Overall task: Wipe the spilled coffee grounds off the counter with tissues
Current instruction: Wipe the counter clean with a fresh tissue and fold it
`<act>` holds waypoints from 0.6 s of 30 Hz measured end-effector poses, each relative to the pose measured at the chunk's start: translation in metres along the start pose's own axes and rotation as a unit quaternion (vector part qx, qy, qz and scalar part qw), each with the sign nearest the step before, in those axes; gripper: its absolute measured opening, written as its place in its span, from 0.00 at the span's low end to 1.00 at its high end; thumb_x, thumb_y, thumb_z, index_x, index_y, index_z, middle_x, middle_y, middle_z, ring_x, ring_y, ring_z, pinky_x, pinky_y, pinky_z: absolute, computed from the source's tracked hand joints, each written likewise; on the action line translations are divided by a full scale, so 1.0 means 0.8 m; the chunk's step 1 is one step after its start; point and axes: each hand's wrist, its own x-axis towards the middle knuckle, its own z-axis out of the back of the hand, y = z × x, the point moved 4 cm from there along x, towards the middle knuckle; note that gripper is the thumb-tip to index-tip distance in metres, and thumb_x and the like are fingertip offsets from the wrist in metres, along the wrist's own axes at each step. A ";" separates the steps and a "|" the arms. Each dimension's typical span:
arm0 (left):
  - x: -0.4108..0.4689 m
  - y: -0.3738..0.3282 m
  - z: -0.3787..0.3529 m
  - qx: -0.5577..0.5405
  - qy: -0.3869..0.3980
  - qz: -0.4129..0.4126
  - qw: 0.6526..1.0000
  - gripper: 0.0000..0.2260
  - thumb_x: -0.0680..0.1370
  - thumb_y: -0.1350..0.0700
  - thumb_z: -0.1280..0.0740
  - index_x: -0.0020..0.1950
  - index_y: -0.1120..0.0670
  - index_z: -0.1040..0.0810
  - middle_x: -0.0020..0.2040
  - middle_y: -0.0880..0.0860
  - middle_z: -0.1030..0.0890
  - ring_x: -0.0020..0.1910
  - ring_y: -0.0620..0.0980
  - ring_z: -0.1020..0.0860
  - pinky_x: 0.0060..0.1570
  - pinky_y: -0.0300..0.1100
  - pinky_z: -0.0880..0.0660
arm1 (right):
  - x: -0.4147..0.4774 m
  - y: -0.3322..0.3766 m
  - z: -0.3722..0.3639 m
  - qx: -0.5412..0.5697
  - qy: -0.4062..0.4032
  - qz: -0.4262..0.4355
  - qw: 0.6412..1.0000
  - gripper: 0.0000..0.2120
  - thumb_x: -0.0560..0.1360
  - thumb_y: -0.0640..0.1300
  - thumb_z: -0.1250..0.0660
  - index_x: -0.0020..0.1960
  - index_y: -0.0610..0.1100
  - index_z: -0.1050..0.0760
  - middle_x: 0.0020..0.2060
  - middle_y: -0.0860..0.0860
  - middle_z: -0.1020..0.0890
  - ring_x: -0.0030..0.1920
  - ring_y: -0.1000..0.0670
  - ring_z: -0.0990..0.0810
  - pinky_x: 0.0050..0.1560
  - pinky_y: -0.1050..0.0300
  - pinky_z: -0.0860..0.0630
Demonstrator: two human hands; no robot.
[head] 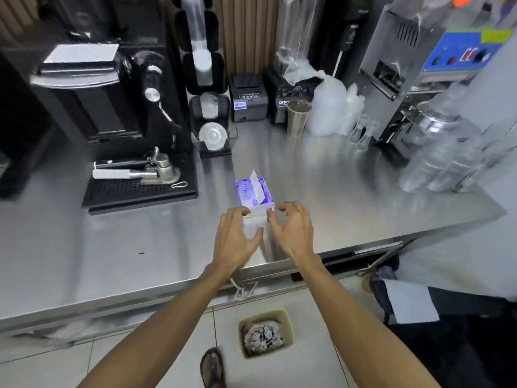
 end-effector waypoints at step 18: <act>0.166 0.105 -0.023 0.069 0.214 0.001 0.974 0.49 0.56 0.36 0.25 0.73 0.49 0.39 0.67 0.47 0.31 0.68 0.52 0.33 0.67 0.45 0.36 | 0.144 0.066 -0.084 -0.004 -0.014 -0.070 0.997 0.09 0.77 0.44 0.36 0.42 0.40 0.23 0.38 0.45 0.18 0.40 0.42 0.21 0.40 0.51 0.24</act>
